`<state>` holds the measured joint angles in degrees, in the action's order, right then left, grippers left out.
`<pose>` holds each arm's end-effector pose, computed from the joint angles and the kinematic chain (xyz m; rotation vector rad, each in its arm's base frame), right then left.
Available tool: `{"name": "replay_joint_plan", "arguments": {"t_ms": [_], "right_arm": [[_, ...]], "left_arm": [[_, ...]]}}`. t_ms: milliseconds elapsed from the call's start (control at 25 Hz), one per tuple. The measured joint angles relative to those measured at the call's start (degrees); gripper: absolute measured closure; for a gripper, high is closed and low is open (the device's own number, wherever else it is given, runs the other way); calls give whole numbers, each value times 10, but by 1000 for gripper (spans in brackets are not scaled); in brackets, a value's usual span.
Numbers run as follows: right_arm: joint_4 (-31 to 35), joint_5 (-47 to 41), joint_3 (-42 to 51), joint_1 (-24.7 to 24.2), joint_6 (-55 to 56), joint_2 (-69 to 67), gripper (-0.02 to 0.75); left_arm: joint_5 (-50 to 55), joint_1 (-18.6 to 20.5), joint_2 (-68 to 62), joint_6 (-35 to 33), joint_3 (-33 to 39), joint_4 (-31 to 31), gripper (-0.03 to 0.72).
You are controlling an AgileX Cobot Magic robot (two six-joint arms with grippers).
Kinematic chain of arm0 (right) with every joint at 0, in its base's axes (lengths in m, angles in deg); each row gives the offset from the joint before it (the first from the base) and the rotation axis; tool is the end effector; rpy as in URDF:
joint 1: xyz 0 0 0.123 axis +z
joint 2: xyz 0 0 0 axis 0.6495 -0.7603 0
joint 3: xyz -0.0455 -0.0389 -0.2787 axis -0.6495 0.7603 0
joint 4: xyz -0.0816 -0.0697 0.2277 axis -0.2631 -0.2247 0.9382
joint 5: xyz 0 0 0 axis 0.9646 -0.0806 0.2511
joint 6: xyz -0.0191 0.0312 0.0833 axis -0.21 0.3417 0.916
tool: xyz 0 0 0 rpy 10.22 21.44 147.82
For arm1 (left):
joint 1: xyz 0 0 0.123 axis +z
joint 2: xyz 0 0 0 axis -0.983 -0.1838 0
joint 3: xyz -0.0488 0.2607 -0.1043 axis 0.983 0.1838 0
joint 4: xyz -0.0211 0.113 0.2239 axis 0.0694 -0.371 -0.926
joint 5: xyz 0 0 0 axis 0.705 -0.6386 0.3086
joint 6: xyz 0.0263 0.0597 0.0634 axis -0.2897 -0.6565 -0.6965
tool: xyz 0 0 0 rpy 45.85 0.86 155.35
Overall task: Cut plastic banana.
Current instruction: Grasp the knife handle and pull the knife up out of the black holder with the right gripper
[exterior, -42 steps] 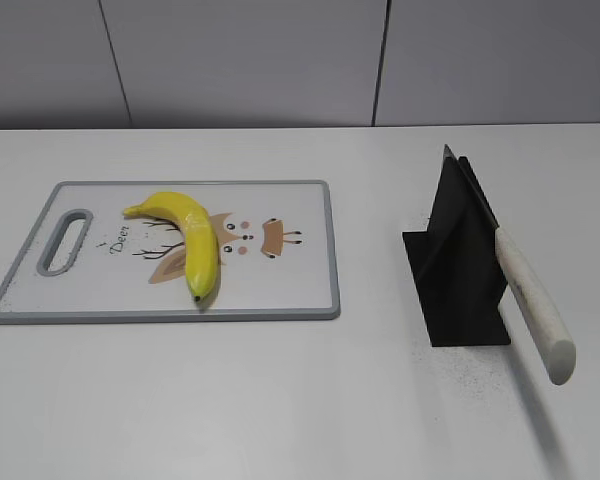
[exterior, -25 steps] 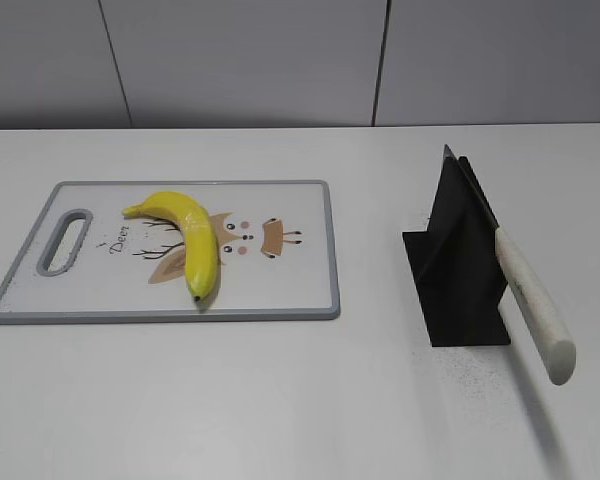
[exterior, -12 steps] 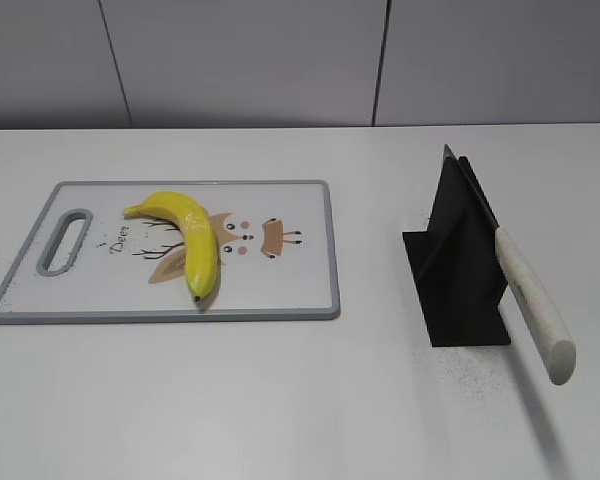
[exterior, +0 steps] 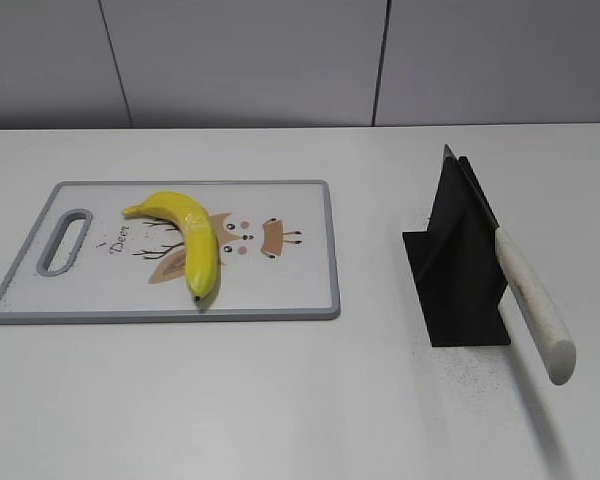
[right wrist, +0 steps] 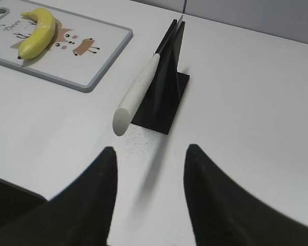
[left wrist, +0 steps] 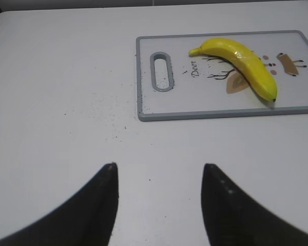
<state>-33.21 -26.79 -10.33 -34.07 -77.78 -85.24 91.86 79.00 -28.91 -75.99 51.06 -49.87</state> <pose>-0.0113 0.0170 0.2863 -0.3758 1.9468 0.1827 -0.0036 -0.0070 0.2669 0.1983 2.0804 -0.0010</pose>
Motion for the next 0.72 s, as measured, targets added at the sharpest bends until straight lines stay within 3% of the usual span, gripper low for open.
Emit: {"name": "replay_joint_plan", "arguments": {"t_ms": [360,440,600,720], "right_arm": [[0,9,0,0,0,0,456],[0,10,0,0,0,0,398],[2,10,0,0,17,-36,205],[7,8,-9,0,26,-85,173]], "left_arm": [[0,0,0,0,0,0,180],[0,0,0,0,0,0,180],[0,0,0,0,0,0,180],[0,0,0,0,0,0,180]]}}
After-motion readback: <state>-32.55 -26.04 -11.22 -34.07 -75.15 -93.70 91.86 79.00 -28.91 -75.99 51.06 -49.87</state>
